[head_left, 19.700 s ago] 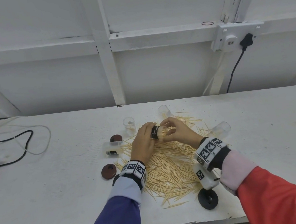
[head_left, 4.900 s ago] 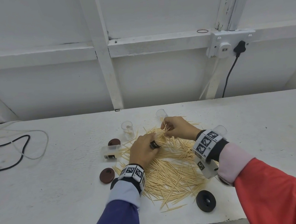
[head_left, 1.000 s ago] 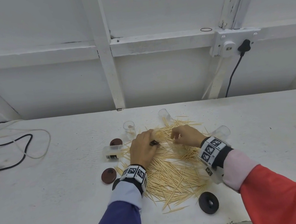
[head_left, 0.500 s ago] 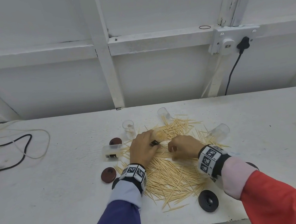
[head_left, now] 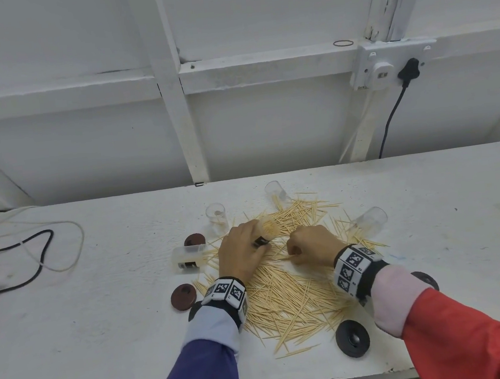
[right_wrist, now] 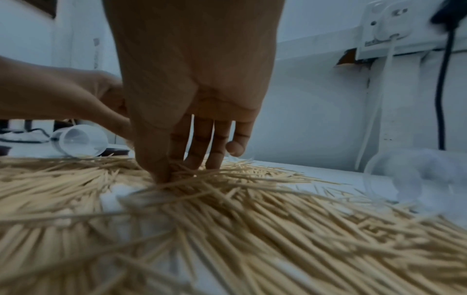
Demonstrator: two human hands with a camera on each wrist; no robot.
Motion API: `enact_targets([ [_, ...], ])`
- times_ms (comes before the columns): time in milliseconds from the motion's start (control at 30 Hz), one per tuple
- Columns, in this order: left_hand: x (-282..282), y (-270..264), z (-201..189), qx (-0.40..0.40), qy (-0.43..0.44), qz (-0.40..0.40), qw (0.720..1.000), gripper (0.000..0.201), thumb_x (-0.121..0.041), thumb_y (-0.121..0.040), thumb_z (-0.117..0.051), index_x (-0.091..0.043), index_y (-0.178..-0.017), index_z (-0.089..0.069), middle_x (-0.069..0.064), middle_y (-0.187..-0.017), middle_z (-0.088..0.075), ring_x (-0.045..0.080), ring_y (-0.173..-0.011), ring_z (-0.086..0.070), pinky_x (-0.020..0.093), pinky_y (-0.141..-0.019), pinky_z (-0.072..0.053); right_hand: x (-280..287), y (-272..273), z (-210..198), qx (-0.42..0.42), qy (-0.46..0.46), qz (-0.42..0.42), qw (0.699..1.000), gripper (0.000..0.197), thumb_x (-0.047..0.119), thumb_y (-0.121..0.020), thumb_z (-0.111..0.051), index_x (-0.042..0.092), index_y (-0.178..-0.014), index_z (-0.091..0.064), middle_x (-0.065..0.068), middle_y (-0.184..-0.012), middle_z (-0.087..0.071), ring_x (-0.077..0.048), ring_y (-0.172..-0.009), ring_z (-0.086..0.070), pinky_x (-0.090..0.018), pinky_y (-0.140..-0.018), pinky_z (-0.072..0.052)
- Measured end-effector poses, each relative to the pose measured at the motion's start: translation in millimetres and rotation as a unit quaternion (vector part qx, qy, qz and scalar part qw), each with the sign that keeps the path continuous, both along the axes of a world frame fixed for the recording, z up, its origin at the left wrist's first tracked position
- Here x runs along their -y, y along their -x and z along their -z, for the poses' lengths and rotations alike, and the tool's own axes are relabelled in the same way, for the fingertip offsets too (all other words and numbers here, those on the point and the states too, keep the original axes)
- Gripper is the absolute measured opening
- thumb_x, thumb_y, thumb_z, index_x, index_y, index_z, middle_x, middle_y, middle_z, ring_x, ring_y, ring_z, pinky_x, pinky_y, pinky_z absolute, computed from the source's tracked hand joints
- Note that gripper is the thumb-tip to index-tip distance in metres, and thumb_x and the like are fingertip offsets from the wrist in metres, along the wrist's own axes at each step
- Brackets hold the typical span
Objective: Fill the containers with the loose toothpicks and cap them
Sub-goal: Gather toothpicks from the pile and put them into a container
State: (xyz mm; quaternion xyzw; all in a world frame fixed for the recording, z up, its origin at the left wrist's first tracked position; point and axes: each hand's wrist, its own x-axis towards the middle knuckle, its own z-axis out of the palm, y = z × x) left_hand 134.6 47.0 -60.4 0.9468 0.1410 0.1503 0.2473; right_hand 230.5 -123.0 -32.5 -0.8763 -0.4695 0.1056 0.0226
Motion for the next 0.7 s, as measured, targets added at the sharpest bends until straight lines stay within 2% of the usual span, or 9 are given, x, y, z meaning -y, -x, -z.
enact_targets([
  [100,0.0,-0.8,-2.1,-0.001,0.003,-0.010,1.000,0.054,-0.042,-0.082,-0.070,-0.024,-0.130,-0.053,-0.003,-0.117,-0.062,0.020,-0.109,-0.053,0.033,-0.084,-0.042,1.4,-3.6,0.4,-0.017,-0.027,0.013,0.999,0.014,0.025,-0.085,-0.062,0.019,-0.081,-0.074,0.004,-0.086,-0.063,-0.013,-0.085,-0.056,-0.029,-0.066,-0.049],
  [200,-0.6,-0.2,-2.0,0.008,0.005,-0.023,1.000,0.053,-0.041,-0.082,-0.070,-0.023,-0.129,-0.053,-0.003,-0.119,-0.062,0.021,-0.110,-0.052,0.035,-0.086,-0.044,4.4,-10.6,-2.3,-0.049,-0.040,0.005,0.998,0.013,0.027,-0.089,-0.064,0.021,-0.093,-0.075,0.006,-0.101,-0.057,-0.010,-0.099,-0.048,-0.028,-0.074,-0.045],
  [267,-0.8,0.1,-2.0,0.015,0.008,-0.033,0.999,0.053,-0.040,-0.083,-0.071,-0.021,-0.129,-0.053,-0.002,-0.120,-0.062,0.021,-0.110,-0.052,0.035,-0.087,-0.043,6.5,-16.8,-4.6,-0.079,-0.052,-0.001,0.996,0.012,0.027,-0.089,-0.067,0.021,-0.094,-0.075,0.005,-0.106,-0.059,-0.011,-0.103,-0.048,-0.031,-0.080,-0.047],
  [333,-0.9,0.1,-1.9,0.020,0.009,-0.040,0.999,0.054,-0.040,-0.083,-0.071,-0.022,-0.130,-0.053,-0.003,-0.119,-0.062,0.020,-0.110,-0.051,0.034,-0.087,-0.043,8.5,-22.2,-7.0,-0.134,-0.092,0.003,0.987,0.012,0.030,-0.085,-0.072,0.020,-0.090,-0.076,0.006,-0.103,-0.065,-0.010,-0.098,-0.054,-0.032,-0.081,-0.047],
  [467,-0.5,0.3,-2.7,0.016,0.006,-0.043,0.999,0.054,-0.039,-0.084,-0.070,-0.021,-0.131,-0.052,-0.002,-0.122,-0.061,0.020,-0.112,-0.051,0.034,-0.088,-0.042,7.6,-24.7,-19.5,-0.258,-0.176,0.044,0.949,0.010,0.022,-0.083,-0.075,0.014,-0.089,-0.077,0.002,-0.089,-0.075,-0.008,-0.083,-0.067,-0.019,-0.076,-0.050],
  [600,0.6,-0.3,-4.7,0.005,0.008,-0.033,0.999,0.055,-0.039,-0.085,-0.069,-0.020,-0.133,-0.051,-0.001,-0.125,-0.060,0.021,-0.114,-0.050,0.034,-0.090,-0.041,4.3,-23.9,-31.1,-0.341,-0.255,0.064,0.902,0.010,0.014,-0.086,-0.072,0.004,-0.087,-0.075,-0.006,-0.081,-0.075,-0.013,-0.077,-0.071,-0.025,-0.079,-0.056],
  [700,-0.8,-1.6,-2.2,0.002,0.013,-0.022,1.000,0.054,-0.041,-0.084,-0.070,-0.022,-0.131,-0.052,-0.002,-0.122,-0.061,0.021,-0.113,-0.051,0.034,-0.089,-0.042,-0.8,-26.7,-36.0,-0.329,-0.274,0.098,0.898,0.012,0.011,-0.087,-0.071,0.000,-0.083,-0.073,-0.012,-0.075,-0.073,-0.015,-0.067,-0.068,-0.027,-0.067,-0.055],
])
